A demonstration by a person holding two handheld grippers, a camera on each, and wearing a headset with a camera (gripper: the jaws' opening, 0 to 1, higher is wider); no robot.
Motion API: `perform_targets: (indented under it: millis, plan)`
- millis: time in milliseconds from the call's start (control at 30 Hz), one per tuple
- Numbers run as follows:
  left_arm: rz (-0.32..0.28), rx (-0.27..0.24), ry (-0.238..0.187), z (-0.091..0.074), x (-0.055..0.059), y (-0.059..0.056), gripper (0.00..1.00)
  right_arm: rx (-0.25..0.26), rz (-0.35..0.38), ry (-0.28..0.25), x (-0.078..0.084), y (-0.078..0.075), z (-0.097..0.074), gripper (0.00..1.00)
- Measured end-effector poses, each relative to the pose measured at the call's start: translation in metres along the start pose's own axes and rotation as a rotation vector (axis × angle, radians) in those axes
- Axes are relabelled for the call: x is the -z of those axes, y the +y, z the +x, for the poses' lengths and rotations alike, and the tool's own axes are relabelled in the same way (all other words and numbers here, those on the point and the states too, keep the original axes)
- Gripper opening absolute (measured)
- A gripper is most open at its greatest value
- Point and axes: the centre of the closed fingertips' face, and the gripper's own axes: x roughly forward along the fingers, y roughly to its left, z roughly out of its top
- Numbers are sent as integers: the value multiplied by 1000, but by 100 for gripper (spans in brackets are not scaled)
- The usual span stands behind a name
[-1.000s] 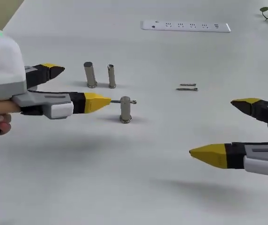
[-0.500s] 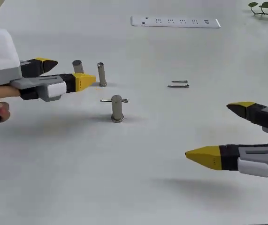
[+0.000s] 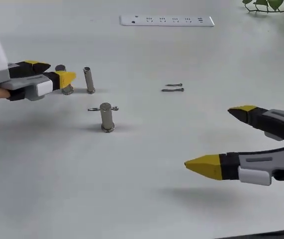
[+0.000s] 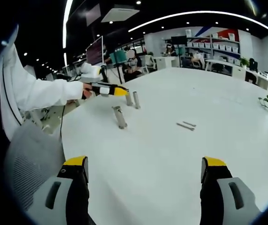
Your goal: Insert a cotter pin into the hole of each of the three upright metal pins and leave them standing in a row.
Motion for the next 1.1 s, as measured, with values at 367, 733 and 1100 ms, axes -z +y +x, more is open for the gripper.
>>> perform_targets:
  millis: [367, 733, 1100]
  plan:
    - [20, 20, 38, 11, 11, -1, 15, 25, 16, 6, 2, -7, -3, 96]
    - [93, -9, 62, 8, 10, -5, 10, 35, 19, 8, 3, -7, -2, 96]
    - [133, 9, 62, -20, -7, -25, 9, 45, 10, 2, 2, -12, -3, 95]
